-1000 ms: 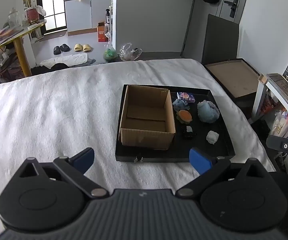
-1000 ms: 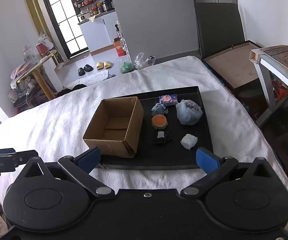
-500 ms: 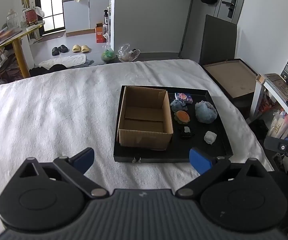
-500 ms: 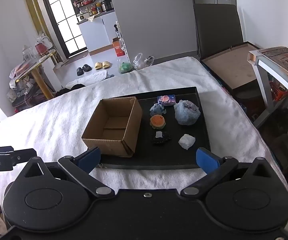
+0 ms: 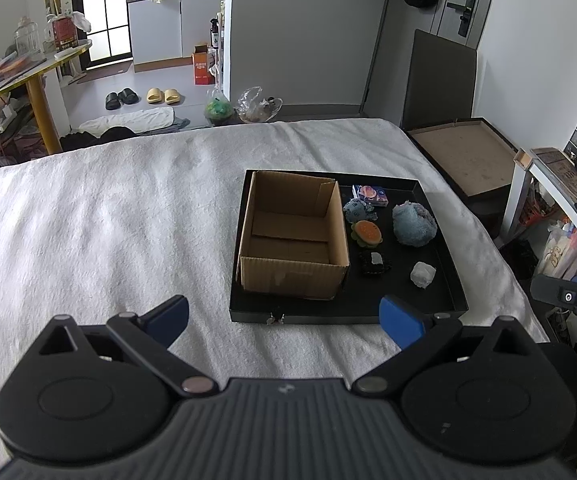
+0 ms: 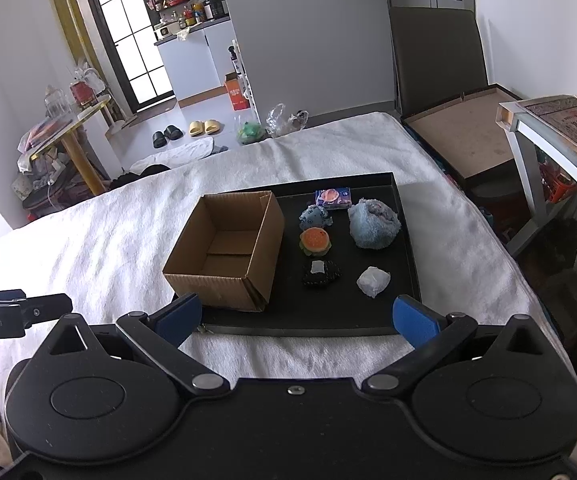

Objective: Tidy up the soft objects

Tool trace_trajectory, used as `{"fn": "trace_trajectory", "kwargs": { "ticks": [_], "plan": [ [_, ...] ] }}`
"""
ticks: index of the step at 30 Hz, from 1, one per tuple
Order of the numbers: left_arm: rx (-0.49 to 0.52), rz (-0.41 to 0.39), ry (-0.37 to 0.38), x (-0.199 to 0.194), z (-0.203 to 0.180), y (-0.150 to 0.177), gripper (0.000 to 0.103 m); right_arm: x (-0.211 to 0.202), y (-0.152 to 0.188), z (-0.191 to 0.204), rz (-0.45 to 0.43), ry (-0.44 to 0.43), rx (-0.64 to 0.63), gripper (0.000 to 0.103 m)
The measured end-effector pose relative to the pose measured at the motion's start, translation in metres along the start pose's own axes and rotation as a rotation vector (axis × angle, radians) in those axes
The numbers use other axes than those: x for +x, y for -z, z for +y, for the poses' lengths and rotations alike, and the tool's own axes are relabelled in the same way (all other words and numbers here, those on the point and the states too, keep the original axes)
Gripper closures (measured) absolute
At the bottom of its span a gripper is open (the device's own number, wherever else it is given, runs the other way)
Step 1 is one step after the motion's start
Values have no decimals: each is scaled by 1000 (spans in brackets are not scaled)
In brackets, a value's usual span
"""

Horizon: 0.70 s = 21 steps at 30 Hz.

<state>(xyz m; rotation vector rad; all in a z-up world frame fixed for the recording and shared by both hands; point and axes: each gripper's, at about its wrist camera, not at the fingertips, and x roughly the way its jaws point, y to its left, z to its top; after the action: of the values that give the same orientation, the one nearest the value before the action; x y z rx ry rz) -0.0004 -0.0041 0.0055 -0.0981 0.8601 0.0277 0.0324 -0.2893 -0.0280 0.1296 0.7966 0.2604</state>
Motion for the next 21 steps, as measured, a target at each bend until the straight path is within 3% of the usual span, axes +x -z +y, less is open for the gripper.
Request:
{"fn": "trace_trajectory", "kwargs": {
  "ticks": [21],
  "plan": [
    [1,-5,3,-1,3,2,2,-2,-3,7,16,7,-17,0]
  ]
}}
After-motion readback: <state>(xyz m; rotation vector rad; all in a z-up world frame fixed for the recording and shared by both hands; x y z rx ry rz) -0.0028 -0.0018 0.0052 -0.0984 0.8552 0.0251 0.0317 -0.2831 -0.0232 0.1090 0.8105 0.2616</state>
